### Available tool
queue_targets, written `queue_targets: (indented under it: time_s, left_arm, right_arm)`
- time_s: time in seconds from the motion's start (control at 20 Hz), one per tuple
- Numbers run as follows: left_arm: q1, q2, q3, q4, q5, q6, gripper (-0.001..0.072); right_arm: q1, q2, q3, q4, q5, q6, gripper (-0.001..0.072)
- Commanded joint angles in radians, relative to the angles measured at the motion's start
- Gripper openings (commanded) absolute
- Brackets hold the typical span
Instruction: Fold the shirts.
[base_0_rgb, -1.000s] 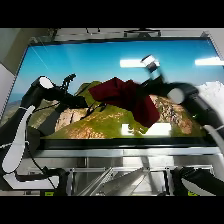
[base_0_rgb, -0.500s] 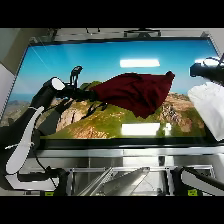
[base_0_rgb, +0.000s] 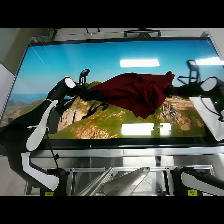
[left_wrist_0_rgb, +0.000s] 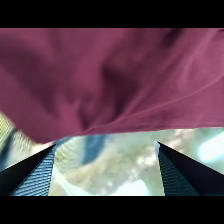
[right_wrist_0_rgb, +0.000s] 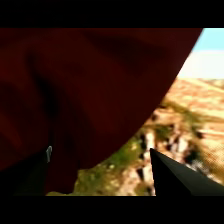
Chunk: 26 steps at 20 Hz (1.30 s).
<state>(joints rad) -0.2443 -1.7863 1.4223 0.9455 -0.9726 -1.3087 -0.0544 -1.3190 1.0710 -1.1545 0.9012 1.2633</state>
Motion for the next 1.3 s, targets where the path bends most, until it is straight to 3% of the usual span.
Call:
queue_targets:
  time_s: [0.0, 0.3, 0.6, 0.65, 0.7, 0.75, 0.8, 0.85, 0.9, 1.25]
  left_arm:
    - [-0.025, -0.077, 0.077, -0.054, -0.072, -0.005, 0.0703]
    - [-0.055, -0.099, 0.084, -0.048, -0.133, -0.006, 0.0703]
    - [-0.130, -0.148, 0.085, -0.057, -0.026, -0.058, 0.0701]
    - [-0.143, -0.153, 0.084, -0.056, 0.000, -0.068, 0.0694]
    - [-0.152, -0.155, 0.084, -0.056, 0.025, -0.078, 0.0488]
    - [-0.156, -0.155, 0.085, -0.057, 0.039, -0.078, 0.0223]
    - [-0.156, -0.153, 0.085, -0.058, 0.043, -0.080, 0.0079]
    - [-0.156, -0.152, 0.086, -0.058, 0.042, -0.081, -0.0002]
    - [-0.156, -0.151, 0.086, -0.058, 0.042, -0.082, -0.0002]
    - [-0.128, -0.005, 0.087, -0.048, 0.113, -0.088, 0.0001]
  right_arm:
    - [0.146, -0.056, -0.026, 0.045, -0.053, -0.011, 0.0692]
    - [0.206, -0.146, -0.023, 0.094, -0.107, -0.011, 0.0692]
    - [0.206, -0.177, -0.016, 0.131, -0.168, -0.011, 0.0690]
    - [0.206, -0.180, -0.014, 0.131, -0.168, -0.011, 0.0628]
    - [0.206, -0.182, -0.014, 0.131, -0.170, -0.012, 0.0394]
    - [0.206, -0.183, -0.013, 0.132, -0.172, -0.024, 0.0284]
    - [0.206, -0.183, -0.012, 0.132, -0.173, -0.034, 0.0283]
    - [0.206, -0.182, -0.008, 0.132, -0.178, -0.034, 0.0194]
    - [0.206, -0.182, -0.005, 0.132, -0.186, -0.033, 0.0020]
    - [0.167, -0.085, 0.031, 0.142, -0.160, -0.038, 0.0025]
